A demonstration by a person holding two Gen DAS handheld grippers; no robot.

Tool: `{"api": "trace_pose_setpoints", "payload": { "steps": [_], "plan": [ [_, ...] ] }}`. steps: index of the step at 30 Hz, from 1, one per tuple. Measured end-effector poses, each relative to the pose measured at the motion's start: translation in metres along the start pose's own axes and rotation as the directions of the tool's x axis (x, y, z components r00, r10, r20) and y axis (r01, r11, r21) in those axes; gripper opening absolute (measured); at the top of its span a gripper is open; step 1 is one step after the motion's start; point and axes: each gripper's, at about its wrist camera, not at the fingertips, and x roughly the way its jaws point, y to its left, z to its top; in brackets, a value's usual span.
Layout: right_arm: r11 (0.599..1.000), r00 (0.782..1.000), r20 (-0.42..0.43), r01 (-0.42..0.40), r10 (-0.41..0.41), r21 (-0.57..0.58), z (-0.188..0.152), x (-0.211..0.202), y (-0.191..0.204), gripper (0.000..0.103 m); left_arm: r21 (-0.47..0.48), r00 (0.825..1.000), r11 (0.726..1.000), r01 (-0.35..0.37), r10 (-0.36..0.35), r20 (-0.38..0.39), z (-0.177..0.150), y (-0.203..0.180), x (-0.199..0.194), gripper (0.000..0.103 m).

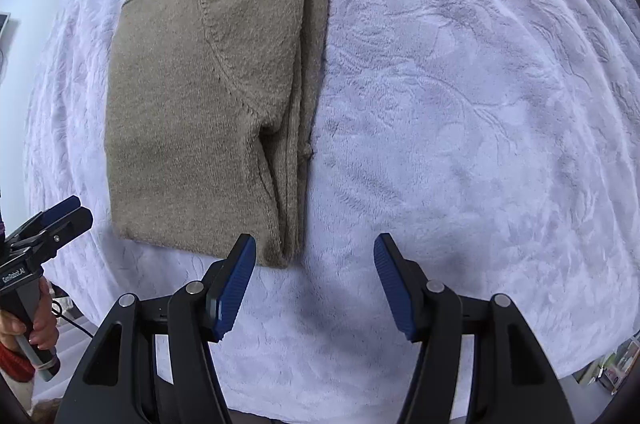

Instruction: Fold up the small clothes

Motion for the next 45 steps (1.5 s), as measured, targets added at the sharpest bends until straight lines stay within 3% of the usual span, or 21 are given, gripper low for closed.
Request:
{"api": "trace_pose_setpoints", "payload": {
  "steps": [2,16,26,38,41,45],
  "plan": [
    [1.0,1.0,0.006,-0.004,0.004,-0.004,0.002,-0.003,-0.003,0.075,0.0,1.0,1.0,0.003,-0.003,0.007,0.002,0.0,0.0,0.098],
    [0.999,1.0,0.006,-0.004,0.004,-0.032,0.015,0.003,0.002,0.075,-0.038,1.0,0.999,-0.009,0.009,0.002,0.009,-0.001,0.014,0.099],
    [0.988,0.987,0.067,-0.149,0.147,0.033,0.026,-0.001,-0.017,0.086,-0.075,1.0,0.997,-0.016,0.016,0.0,0.015,0.008,0.023,0.099],
    [0.988,0.988,0.016,-0.153,0.153,0.0,0.048,0.013,-0.012,0.088,-0.077,1.0,0.997,0.004,-0.005,-0.016,0.027,0.011,0.034,0.099],
    [0.981,0.981,0.016,-0.194,0.194,0.008,0.054,0.019,-0.017,0.088,-0.074,0.997,0.994,0.08,-0.081,-0.008,0.035,0.019,0.034,0.099],
    [0.962,0.961,0.038,-0.273,0.273,0.008,0.072,0.022,-0.026,0.088,-0.05,0.968,0.968,0.248,-0.25,-0.034,0.049,0.021,0.039,0.099]
  ]
}}
